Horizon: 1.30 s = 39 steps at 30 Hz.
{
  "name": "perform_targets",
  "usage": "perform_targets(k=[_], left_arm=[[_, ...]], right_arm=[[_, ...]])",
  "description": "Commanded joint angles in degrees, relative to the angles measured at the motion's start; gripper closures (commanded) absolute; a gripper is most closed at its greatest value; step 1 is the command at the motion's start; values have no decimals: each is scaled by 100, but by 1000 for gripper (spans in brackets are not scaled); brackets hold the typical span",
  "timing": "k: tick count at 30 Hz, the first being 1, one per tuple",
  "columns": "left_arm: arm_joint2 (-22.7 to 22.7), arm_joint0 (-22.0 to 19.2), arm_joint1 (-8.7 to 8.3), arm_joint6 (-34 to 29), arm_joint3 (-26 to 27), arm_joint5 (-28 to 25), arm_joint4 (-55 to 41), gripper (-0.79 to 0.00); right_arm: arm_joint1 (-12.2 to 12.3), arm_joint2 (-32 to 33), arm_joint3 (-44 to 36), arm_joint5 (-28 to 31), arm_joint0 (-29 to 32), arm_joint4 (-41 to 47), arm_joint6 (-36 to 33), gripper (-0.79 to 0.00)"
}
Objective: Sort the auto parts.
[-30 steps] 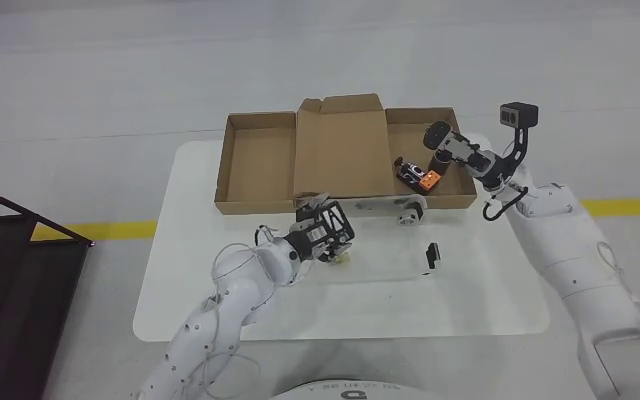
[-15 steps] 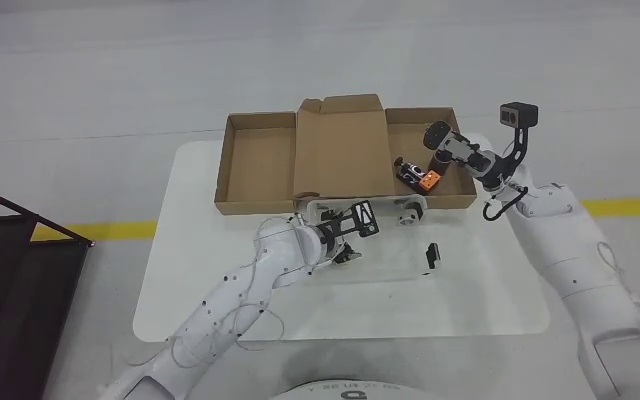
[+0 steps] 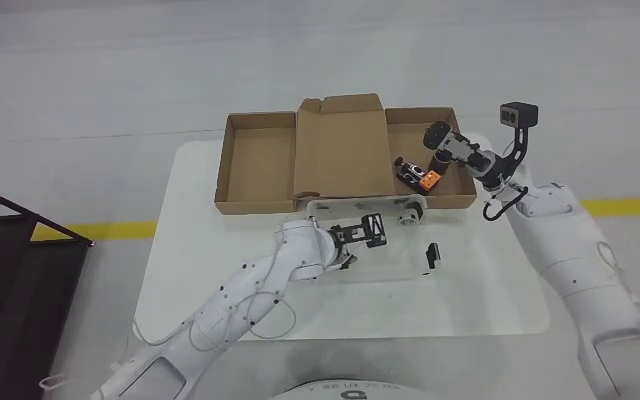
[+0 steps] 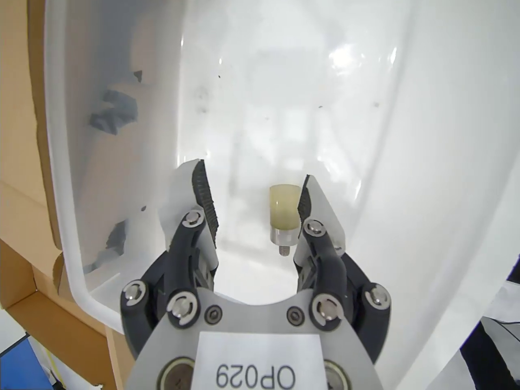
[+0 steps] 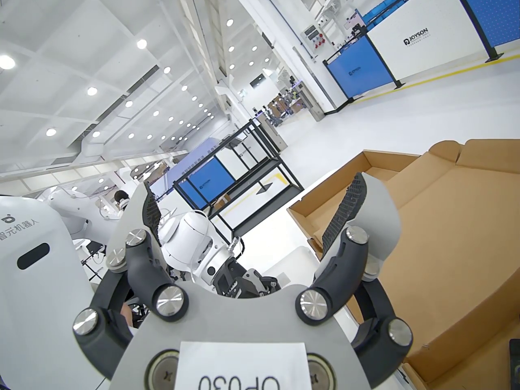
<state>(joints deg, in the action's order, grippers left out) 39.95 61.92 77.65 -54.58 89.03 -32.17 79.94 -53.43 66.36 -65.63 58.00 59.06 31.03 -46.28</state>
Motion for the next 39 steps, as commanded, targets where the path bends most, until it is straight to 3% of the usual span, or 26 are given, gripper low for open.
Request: perform_targets(k=[1,11,12,14,19,26,34,39], left_arm=[[-23,-33,17,14,-65,32,-53,-382],[-130,-82,41,-301,-135,-36,-193,-351],[-113,-70,33,-346,-100,-53,-211,-379],[-75,-30,10,-474,-40,-133,-296,-545],[5,9,-38,-620,-16,-250,-368,-576],[-84,-78,-13,-478,-285,-250,-428,-493],[-233,-250,39,-482,-488,-236,-416,-317],[-304,-317,67,-451,-557,-247,-466,-46]], right_arm=[[0,0,-2,0,1,3,-1,-785],[0,0,-2,0,1,3,-1,-785],[0,0,-2,0,1,3,-1,-785],[0,0,-2,0,1,3,-1,-785],[0,0,-2,0,1,3,-1,-785],[0,0,-2,0,1,3,-1,-785],[0,0,-2,0,1,3,-1,-785],[0,0,-2,0,1,3,-1,-785]])
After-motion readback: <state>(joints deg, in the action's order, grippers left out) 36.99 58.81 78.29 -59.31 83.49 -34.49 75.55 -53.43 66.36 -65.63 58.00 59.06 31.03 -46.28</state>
